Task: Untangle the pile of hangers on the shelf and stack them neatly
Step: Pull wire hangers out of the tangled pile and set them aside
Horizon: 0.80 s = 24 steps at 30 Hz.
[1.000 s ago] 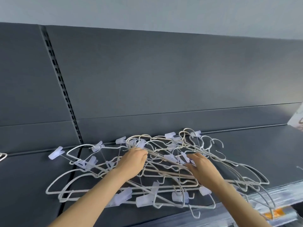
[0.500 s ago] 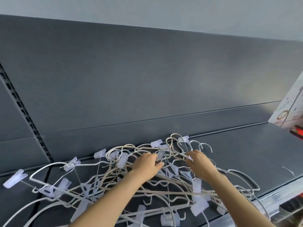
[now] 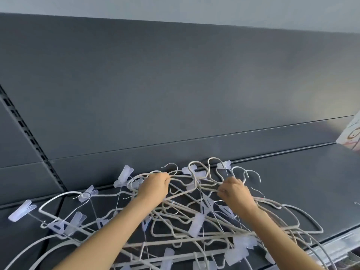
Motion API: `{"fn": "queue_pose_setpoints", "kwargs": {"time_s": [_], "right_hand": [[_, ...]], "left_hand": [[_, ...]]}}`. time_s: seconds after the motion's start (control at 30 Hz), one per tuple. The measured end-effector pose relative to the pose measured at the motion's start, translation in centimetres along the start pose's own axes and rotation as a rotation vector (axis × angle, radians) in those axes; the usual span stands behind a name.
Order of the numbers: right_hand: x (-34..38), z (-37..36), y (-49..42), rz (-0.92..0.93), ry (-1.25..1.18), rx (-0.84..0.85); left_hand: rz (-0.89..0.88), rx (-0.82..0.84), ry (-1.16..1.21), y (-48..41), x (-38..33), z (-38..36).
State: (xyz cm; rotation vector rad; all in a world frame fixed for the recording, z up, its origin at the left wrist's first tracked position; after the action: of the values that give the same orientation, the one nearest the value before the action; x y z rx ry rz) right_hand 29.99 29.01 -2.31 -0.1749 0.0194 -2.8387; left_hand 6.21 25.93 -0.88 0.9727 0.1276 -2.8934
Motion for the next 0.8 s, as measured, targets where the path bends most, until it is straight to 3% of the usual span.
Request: {"fn": "queue_pose_setpoints", "kwargs": {"time_s": [0.2, 0.3, 0.57, 0.8], "right_hand": [[0.7, 2.9, 0.1, 0.002, -0.190, -0.040], [0.2, 3.8, 0.3, -0.005, -0.177, -0.083], [-1.9, 1.6, 0.0, -0.104, -0.109, -0.050], [-0.7, -0.7, -0.7, -0.181, -0.013, -0.118]], "left_hand": [[0.022, -0.119, 0.136, 1.1, 2.5, 3.0], [0.013, -0.132, 0.208, 1.7, 3.1, 3.9], [0.034, -0.089, 0.110, 2.3, 5.0, 3.3], [0.135, -0.079, 0.091, 2.5, 5.6, 2.5]]}}
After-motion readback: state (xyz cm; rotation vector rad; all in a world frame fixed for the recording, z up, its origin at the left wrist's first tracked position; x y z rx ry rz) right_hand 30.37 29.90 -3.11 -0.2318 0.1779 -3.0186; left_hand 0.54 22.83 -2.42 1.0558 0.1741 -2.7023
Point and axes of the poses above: each hand's wrist, its own y-axis away from the middle knuckle, its own z-axis out of the back of the hand, x = y × z, the point moved 3 cm from there along -y, towards the middle knuckle, and after that the axes turned 11 degrees about y, right-handed, at the moved point
